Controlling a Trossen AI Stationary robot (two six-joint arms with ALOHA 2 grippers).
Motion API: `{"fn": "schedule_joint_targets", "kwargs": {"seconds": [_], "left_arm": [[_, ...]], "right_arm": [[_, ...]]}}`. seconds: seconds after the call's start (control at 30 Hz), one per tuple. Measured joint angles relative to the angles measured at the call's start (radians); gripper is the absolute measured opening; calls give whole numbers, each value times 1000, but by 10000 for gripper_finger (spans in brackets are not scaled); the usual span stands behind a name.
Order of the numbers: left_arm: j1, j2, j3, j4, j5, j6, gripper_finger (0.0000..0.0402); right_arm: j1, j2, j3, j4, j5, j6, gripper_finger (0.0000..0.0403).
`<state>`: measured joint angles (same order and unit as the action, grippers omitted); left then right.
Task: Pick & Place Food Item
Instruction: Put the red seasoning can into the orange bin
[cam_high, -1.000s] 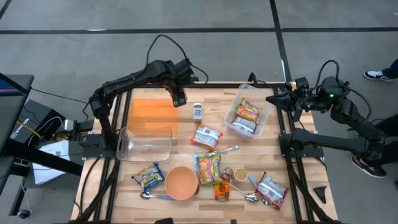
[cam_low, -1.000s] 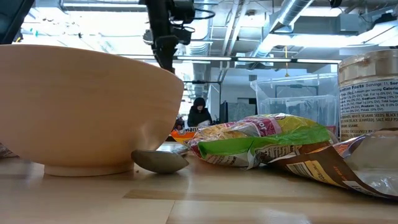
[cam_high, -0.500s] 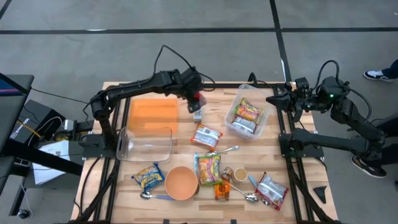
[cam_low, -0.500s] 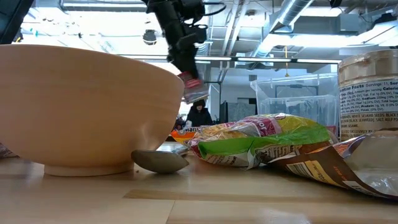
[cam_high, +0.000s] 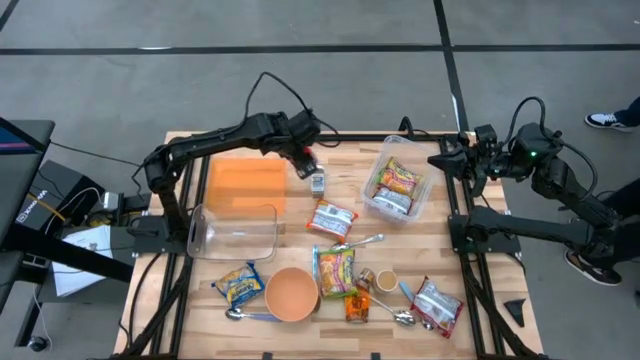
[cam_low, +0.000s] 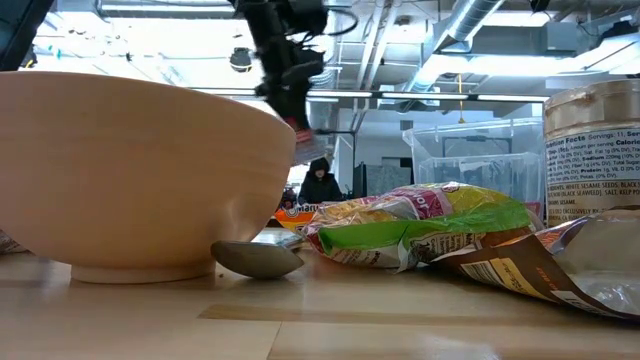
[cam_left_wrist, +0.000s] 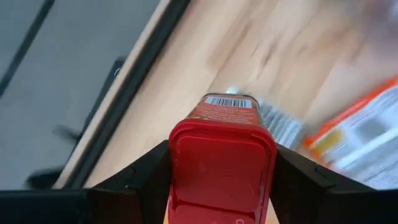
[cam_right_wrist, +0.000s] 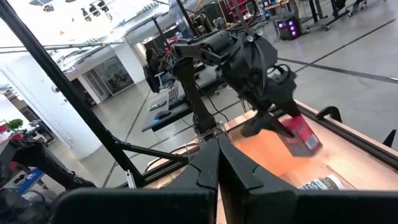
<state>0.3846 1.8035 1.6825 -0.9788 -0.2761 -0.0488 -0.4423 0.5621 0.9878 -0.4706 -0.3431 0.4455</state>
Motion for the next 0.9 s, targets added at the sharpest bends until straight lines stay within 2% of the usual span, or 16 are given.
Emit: {"fn": "schedule_joint_targets", "kwargs": {"seconds": [0.2, 0.33, 0.47, 0.63, 0.9], "left_arm": [[10, -143, -53, -105, -46, -98, 207], [61, -277, -172, -132, -1, -231, 207], [111, -353, -310, -138, 51, -284, 207], [163, -349, -394, -109, 51, -203, 207], [194, -227, -397, -67, 95, -38, 207]], "right_arm": [[0, 0, 0, 0, 0, 0, 0], [0, 0, 0, 0, 0, -1, 0], [3, 0, 0, 0, -8, -1, 0], [3, 0, 0, 0, -23, -1, 0], [3, 0, 0, 0, -23, 0, 0]]}}
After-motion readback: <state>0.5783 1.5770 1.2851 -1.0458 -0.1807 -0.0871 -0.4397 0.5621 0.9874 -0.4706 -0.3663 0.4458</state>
